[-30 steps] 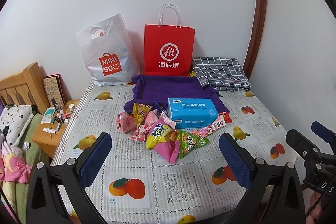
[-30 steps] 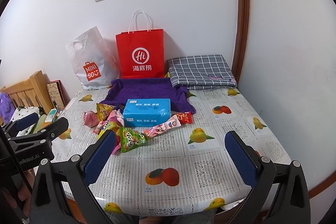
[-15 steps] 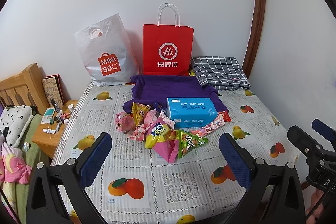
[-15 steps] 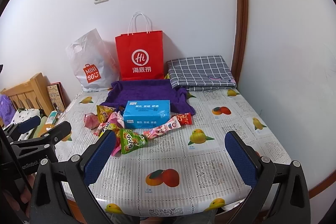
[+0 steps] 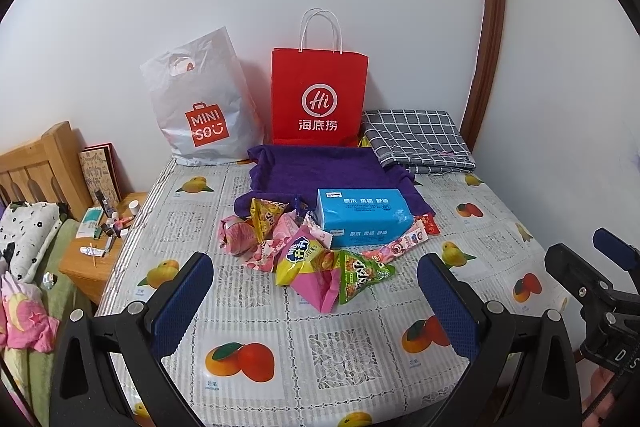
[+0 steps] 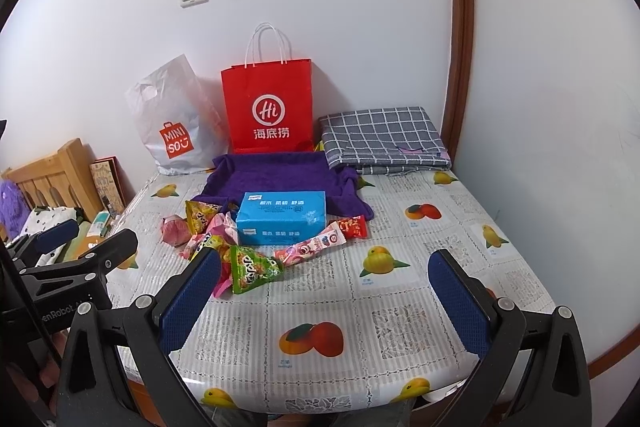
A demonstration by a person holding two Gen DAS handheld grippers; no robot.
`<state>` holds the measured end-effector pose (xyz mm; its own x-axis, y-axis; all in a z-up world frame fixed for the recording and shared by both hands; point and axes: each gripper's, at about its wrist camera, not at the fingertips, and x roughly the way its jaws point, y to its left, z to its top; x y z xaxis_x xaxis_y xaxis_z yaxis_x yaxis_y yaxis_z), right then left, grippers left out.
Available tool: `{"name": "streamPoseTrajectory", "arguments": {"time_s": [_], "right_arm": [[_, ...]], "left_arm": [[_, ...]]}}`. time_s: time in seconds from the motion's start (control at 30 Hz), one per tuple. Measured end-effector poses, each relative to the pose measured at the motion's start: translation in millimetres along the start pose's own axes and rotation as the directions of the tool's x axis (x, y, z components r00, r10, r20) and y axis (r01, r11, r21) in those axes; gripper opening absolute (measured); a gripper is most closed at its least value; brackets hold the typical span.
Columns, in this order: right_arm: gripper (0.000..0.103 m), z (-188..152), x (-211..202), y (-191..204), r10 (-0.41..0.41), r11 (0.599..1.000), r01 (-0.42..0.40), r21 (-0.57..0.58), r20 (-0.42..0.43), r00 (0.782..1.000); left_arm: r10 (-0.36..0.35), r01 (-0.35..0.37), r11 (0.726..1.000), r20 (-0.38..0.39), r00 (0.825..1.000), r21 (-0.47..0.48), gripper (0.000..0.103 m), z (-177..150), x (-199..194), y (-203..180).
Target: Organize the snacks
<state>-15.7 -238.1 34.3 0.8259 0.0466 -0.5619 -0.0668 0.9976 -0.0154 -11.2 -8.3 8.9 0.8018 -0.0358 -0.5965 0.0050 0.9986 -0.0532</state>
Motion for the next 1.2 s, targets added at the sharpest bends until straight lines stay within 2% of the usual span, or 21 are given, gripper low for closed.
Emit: {"name": "streamPoseTrajectory", "arguments": {"time_s": [0.4, 0.7, 1.0, 1.2], "right_arm": [[0.102, -2.3, 10.0, 4.5, 0.01, 1.0, -0.01, -0.021, 0.002, 1.0], [0.102, -6.9, 44.1, -1.7, 0.006, 0.999, -0.007, -0.044, -0.006, 1.0], [0.101, -18.2, 111.8, -40.0, -0.013, 1.0, 0.015, 0.017, -0.084, 0.996], [0.089, -24.3, 169.9, -61.8, -0.038, 0.998, 0.045, 0.039, -0.169, 0.985]], "left_arm": [[0.0, 0.0, 1.0, -0.025, 1.0, 0.004, 0.102, 1.4, 22.3, 2.0], [0.018, -0.018, 1.0, -0.073, 0.997, -0.003, 0.102, 0.5, 62.3, 14.6], [0.014, -0.017, 1.0, -0.151, 0.988, -0.017, 0.102, -9.5, 117.6, 33.0], [0.01, -0.018, 0.999, -0.201, 0.98, -0.04, 0.102, -14.7, 151.5, 44.0]]}}
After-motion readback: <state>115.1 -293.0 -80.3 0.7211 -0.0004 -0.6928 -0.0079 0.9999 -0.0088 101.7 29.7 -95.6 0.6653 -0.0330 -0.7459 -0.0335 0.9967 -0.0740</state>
